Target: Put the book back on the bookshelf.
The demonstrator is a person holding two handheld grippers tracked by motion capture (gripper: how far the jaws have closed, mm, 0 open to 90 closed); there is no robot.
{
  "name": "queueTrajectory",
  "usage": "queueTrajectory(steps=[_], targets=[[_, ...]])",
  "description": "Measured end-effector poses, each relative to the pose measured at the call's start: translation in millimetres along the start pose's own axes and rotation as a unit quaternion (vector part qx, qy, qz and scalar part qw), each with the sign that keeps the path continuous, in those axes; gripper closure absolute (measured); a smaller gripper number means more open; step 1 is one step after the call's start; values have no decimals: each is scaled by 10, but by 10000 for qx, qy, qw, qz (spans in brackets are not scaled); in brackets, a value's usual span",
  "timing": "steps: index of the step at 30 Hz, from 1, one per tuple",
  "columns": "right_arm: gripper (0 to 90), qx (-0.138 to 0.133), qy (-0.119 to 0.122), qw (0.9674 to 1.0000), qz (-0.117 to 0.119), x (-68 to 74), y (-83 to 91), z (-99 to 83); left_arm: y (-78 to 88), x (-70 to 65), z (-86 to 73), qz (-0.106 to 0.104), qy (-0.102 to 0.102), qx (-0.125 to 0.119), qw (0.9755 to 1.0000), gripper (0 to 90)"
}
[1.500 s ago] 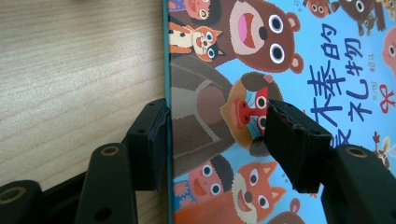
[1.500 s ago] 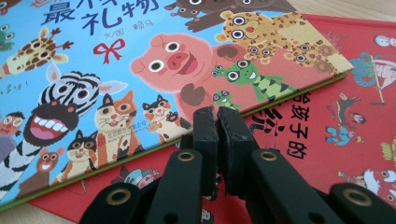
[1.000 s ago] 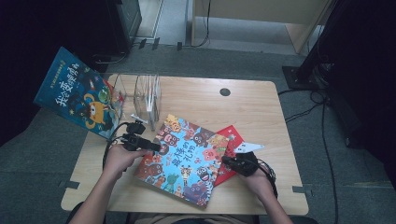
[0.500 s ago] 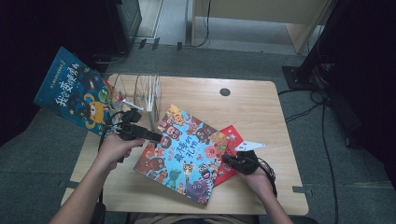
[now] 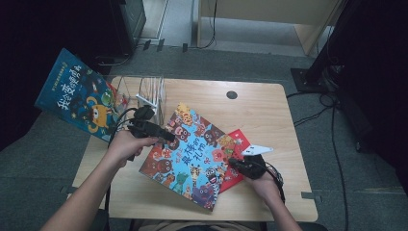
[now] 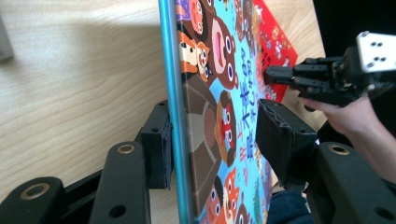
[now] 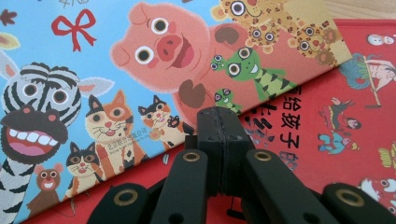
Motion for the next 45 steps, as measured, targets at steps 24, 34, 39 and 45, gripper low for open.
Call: queueTrajectory(steps=[24, 34, 39, 45], targets=[[744, -192, 171, 9996, -114, 58, -70, 26, 11, -447, 276, -109, -634, 569, 9963, 724], [708, -236, 271, 9992, -148, 82, -95, 35, -79, -400, 283, 93, -533, 722, 9959, 688], [689, -240, 301, 9991, -169, 97, -106, 36, -80, -391, 302, 415, -558, 805, 9943, 670], [686, -251, 327, 9990, -171, 97, -109, 38, -79, -412, 306, 390, -505, 815, 9946, 628]])
Point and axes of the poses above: each handheld gripper's, and its own axes: y roughly backward along the jaws, z roughly out of its top, x roughly to its left, the point moved 5 cm from there along -y, roughly forward along the jaws, and after that the axes turned 5 degrees about -x, right-handed, at the moved point
